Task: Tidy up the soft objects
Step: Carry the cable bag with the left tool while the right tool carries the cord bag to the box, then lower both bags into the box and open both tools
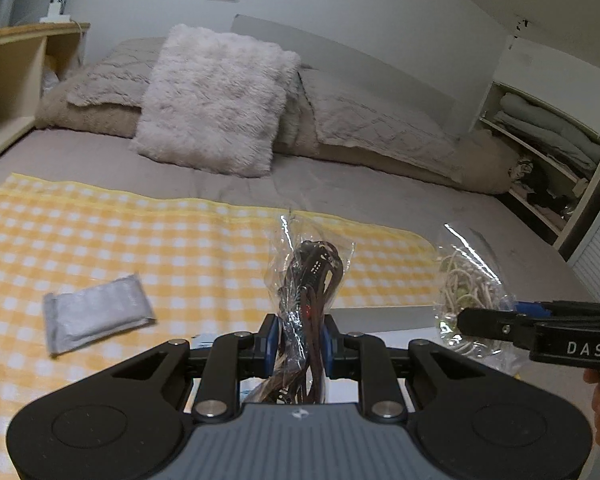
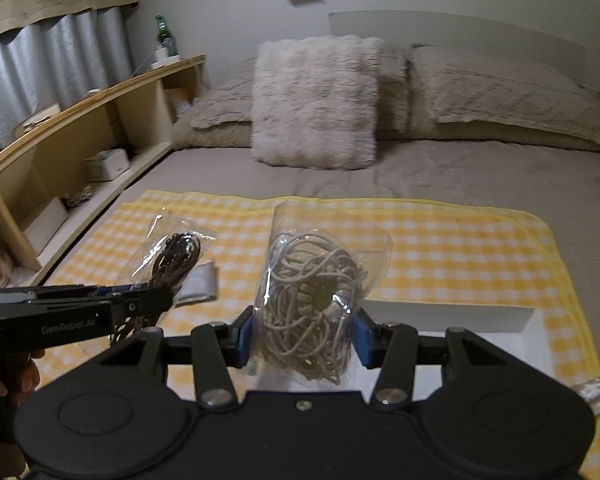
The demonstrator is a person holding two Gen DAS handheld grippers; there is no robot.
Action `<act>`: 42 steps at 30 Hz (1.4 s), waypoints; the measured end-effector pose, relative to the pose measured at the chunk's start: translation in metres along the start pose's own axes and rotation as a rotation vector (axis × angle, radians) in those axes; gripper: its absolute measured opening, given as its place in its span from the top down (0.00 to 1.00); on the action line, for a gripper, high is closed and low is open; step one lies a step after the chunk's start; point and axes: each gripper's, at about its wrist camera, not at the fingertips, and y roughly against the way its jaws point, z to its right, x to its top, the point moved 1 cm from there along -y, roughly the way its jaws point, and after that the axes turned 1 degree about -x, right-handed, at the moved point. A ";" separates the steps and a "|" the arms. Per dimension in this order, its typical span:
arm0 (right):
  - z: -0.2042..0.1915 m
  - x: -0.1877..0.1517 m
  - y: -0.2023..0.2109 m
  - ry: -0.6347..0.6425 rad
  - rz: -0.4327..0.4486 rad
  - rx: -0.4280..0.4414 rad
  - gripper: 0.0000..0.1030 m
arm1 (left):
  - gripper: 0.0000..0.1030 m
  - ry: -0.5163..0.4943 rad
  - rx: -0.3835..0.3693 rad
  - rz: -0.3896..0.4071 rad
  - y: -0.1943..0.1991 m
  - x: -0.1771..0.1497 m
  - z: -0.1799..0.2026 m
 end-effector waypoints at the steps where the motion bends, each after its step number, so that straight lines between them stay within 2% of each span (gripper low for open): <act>1: 0.006 0.000 0.001 -0.007 0.000 -0.012 0.52 | 0.77 0.003 -0.004 -0.003 -0.005 0.000 0.003; 12: 0.060 -0.003 0.003 -0.070 -0.008 -0.104 0.52 | 0.77 0.142 -0.121 -0.084 -0.069 -0.013 0.041; 17: 0.079 -0.007 -0.004 -0.083 -0.045 -0.140 0.52 | 0.77 0.235 -0.192 -0.130 -0.096 -0.029 0.062; 24: 0.104 -0.015 -0.012 -0.092 -0.095 -0.190 0.52 | 0.77 0.337 -0.276 -0.153 -0.128 -0.045 0.083; 28: 0.117 -0.025 -0.020 -0.068 -0.143 -0.215 0.52 | 0.77 0.387 -0.264 -0.170 -0.144 -0.054 0.086; 31: 0.127 -0.033 -0.030 -0.056 -0.195 -0.233 0.52 | 0.77 0.421 -0.196 -0.181 -0.155 -0.061 0.082; 35: 0.134 -0.039 -0.039 -0.048 -0.233 -0.232 0.52 | 0.77 0.452 -0.178 -0.214 -0.167 -0.067 0.070; 36: 0.134 -0.040 -0.042 -0.049 -0.239 -0.227 0.52 | 0.74 0.469 -0.180 -0.226 -0.169 -0.068 0.067; 38: 0.135 -0.041 -0.046 -0.049 -0.251 -0.213 0.52 | 0.58 0.481 -0.172 -0.251 -0.174 -0.071 0.063; 42: 0.132 -0.043 -0.058 -0.027 -0.280 -0.202 0.52 | 0.45 0.409 -0.148 -0.254 -0.174 -0.067 0.064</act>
